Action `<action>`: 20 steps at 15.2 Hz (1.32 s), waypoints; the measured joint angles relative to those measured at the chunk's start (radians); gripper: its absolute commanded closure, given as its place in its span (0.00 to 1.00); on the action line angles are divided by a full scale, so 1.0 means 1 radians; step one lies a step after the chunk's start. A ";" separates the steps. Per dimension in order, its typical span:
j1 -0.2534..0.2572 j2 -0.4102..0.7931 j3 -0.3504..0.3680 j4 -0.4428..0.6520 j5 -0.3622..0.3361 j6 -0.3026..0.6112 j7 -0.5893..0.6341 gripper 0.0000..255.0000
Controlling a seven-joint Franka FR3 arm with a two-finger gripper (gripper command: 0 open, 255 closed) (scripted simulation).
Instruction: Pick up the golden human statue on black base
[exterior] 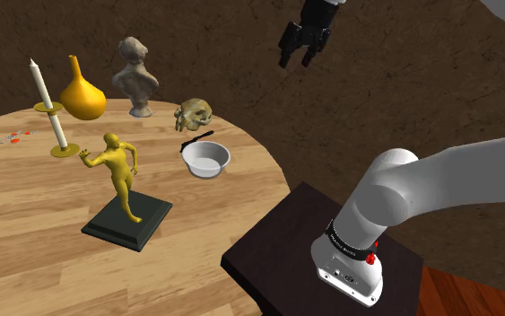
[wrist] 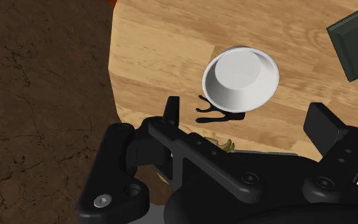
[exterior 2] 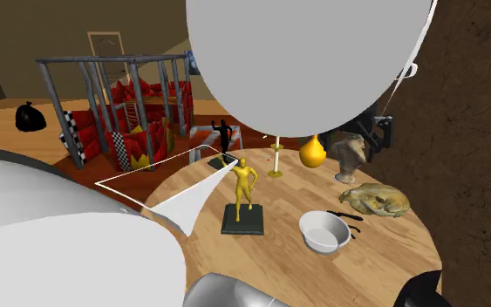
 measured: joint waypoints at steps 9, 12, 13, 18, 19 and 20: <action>0.039 0.161 0.117 0.033 0.063 0.073 0.144 0.00; 0.054 0.241 0.166 0.073 0.084 0.093 0.206 0.00; 0.057 0.267 0.177 0.082 0.088 0.103 0.221 0.00; 0.078 0.421 0.251 0.160 0.103 0.144 0.322 0.00; 0.082 0.455 0.266 0.184 0.104 0.148 0.343 0.00; 0.085 0.482 0.276 0.195 0.104 0.158 0.359 0.00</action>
